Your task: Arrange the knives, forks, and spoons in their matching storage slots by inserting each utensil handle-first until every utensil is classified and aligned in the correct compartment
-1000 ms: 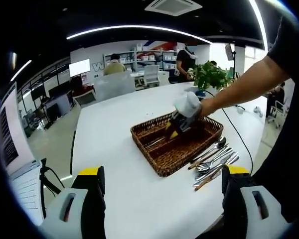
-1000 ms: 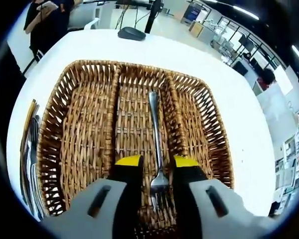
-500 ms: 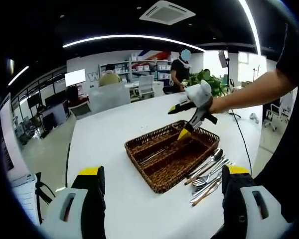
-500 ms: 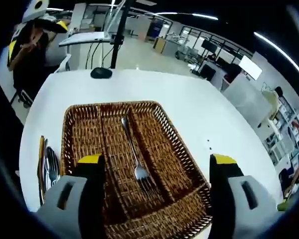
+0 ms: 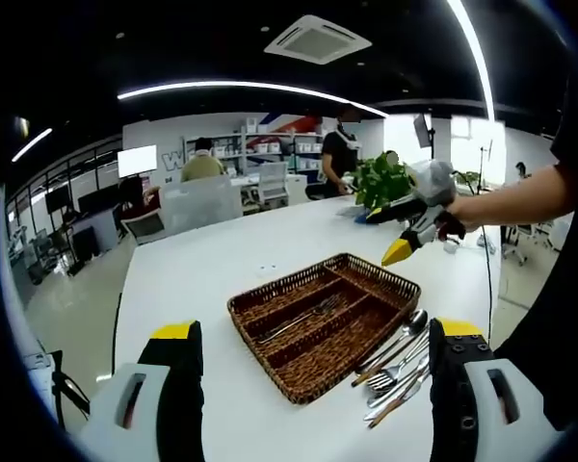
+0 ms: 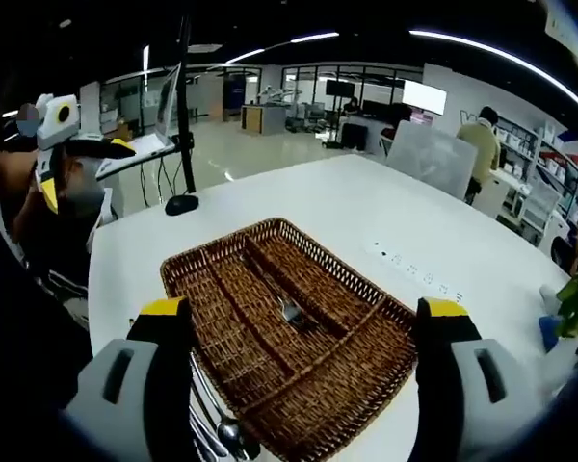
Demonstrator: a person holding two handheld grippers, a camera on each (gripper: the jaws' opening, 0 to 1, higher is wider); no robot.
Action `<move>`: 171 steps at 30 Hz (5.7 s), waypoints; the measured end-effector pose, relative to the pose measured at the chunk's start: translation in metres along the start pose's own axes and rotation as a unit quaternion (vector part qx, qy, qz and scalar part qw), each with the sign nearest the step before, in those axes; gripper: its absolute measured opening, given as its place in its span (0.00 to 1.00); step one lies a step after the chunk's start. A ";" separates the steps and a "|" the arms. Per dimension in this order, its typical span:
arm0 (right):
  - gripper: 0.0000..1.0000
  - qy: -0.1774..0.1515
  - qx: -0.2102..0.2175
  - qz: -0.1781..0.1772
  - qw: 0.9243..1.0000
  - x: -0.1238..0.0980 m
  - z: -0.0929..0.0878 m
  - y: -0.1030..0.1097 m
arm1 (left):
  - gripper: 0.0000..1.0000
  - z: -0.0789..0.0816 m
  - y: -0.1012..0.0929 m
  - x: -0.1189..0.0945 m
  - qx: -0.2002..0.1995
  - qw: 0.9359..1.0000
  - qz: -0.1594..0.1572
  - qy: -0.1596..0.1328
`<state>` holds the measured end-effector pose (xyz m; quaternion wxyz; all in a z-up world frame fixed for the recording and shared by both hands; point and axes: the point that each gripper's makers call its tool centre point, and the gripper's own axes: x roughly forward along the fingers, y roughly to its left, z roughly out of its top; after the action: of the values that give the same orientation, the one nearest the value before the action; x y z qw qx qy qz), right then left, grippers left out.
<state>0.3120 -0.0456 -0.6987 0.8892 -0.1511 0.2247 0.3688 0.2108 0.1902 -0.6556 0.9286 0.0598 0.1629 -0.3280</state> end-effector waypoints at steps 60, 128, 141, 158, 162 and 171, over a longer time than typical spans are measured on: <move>1.00 -0.015 0.062 -0.082 0.995 -0.156 -0.043 0.014 | 1.00 0.058 -0.040 0.015 0.139 0.983 -0.090 0.076; 1.00 -0.031 0.082 -0.096 0.992 -0.162 -0.053 -0.001 | 0.68 -0.066 -0.144 0.117 0.252 0.903 -0.282 0.202; 1.00 -0.024 0.083 -0.090 0.992 -0.159 -0.054 0.003 | 0.50 -0.117 -0.156 0.136 0.250 0.886 -0.303 0.246; 1.00 -0.022 0.085 -0.095 0.992 -0.165 -0.057 0.003 | 0.26 -0.159 -0.164 0.141 0.271 0.854 -0.338 0.287; 1.00 -0.020 0.085 -0.098 0.991 -0.168 -0.059 0.002 | 0.21 -0.165 -0.164 0.144 0.271 0.852 -0.339 0.291; 1.00 -0.017 0.087 -0.101 0.991 -0.173 -0.063 0.002 | 0.11 -0.172 -0.164 0.146 0.283 0.843 -0.347 0.298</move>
<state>0.1837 -0.1734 -0.6641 0.9354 -0.0889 0.2247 0.2581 0.1696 0.0140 -0.8677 0.6038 0.3543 0.3425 -0.6266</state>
